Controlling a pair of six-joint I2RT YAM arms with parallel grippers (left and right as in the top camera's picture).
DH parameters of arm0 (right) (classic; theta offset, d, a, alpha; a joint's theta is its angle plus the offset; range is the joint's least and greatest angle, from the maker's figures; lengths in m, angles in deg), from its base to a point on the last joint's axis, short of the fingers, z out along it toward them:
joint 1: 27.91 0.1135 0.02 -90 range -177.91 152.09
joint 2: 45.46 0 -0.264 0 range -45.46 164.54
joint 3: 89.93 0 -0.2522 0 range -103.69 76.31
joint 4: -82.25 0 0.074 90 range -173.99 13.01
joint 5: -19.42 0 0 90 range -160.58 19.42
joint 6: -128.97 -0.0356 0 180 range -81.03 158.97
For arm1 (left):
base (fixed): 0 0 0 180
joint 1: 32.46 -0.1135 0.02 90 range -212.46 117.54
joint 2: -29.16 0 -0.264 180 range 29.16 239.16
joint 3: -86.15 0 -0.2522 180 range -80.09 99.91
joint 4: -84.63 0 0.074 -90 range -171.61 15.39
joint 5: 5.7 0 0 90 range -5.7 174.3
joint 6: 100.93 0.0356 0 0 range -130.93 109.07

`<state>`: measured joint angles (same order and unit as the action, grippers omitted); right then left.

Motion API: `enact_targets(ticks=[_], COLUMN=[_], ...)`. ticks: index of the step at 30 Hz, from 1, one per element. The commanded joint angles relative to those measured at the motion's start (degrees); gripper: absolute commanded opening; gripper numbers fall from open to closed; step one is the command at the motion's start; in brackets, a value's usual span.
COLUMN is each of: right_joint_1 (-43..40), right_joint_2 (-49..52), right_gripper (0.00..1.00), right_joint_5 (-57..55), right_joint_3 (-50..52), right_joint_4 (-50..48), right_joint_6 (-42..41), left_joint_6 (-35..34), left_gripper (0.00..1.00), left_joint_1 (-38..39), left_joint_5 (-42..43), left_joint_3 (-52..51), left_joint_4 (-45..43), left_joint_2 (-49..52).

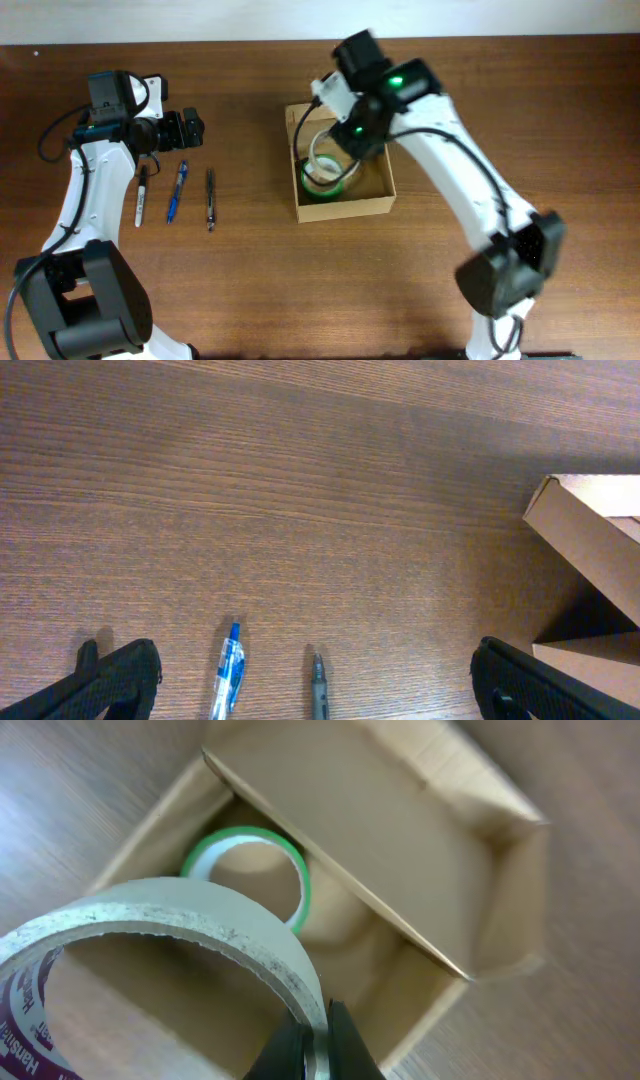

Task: Pack container
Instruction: 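Carry the white tape with the right gripper and place it in the box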

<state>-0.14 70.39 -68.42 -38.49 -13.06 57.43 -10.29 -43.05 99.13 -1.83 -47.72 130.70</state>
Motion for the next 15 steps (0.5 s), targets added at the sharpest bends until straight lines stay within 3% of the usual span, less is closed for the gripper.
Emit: enact_targets(ticks=[1,15], right_joint_1=[0.0,0.0], right_joint_2=[3.6,12.2], right_gripper=[0.04,0.04], right_joint_5=[-2.4,1.2], right_joint_3=[0.3,0.3], right_joint_4=[-0.4,-6.4], right_joint_6=[1.0,-2.5], left_joint_6=[1.1,1.1], left_gripper=[0.99,0.99], left_joint_1=[-0.1,-0.1], left_joint_5=[0.8,0.8], left_joint_3=[0.8,0.8], left_joint_4=[0.0,0.0], left_joint_2=[0.5,0.5])
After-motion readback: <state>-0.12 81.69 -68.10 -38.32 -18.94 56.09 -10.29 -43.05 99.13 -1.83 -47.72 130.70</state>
